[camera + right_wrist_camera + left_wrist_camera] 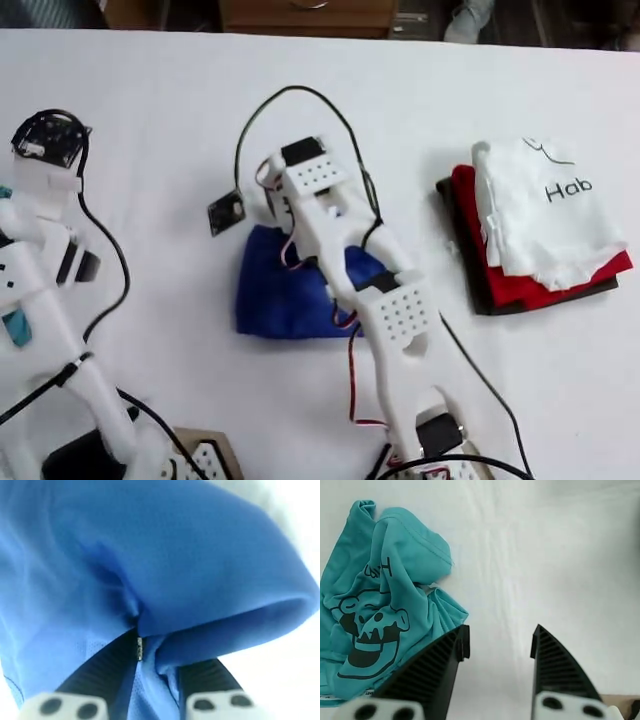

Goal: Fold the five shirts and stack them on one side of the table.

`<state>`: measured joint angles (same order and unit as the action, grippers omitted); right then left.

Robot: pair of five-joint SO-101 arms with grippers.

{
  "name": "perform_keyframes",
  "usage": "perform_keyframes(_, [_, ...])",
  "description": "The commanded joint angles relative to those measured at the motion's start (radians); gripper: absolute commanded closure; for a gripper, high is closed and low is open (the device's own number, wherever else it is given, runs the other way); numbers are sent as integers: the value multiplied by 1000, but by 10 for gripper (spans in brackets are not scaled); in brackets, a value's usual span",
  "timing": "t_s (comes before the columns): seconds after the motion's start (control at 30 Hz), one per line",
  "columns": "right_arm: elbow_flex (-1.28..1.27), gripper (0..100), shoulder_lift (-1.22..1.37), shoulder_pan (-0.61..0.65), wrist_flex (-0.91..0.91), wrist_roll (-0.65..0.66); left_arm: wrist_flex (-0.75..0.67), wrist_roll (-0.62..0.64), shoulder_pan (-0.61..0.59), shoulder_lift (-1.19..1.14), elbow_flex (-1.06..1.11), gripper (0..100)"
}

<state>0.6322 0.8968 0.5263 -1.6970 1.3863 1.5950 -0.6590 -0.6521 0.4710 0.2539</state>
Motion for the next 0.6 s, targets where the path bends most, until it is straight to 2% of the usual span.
perform_keyframes(0.0, [-32, 978, -113, -24, -24, -23, 8, -5, -3, 37, -5, 775])
perform_keyframes(0.1, [-40, 978, -248, -42, -24, -37, 2, -3, -2, 37, -5, 775])
perform_keyframes(0.23, [-43, 978, -378, -91, -24, -121, -2, -5, -2, 37, -5, 775])
perform_keyframes(0.43, [-57, 978, -486, -188, -24, -187, -3, -5, 0, 37, -8, 775])
perform_keyframes(0.57, [-123, 978, -562, -206, -24, -233, -21, -5, 11, 34, -4, 775])
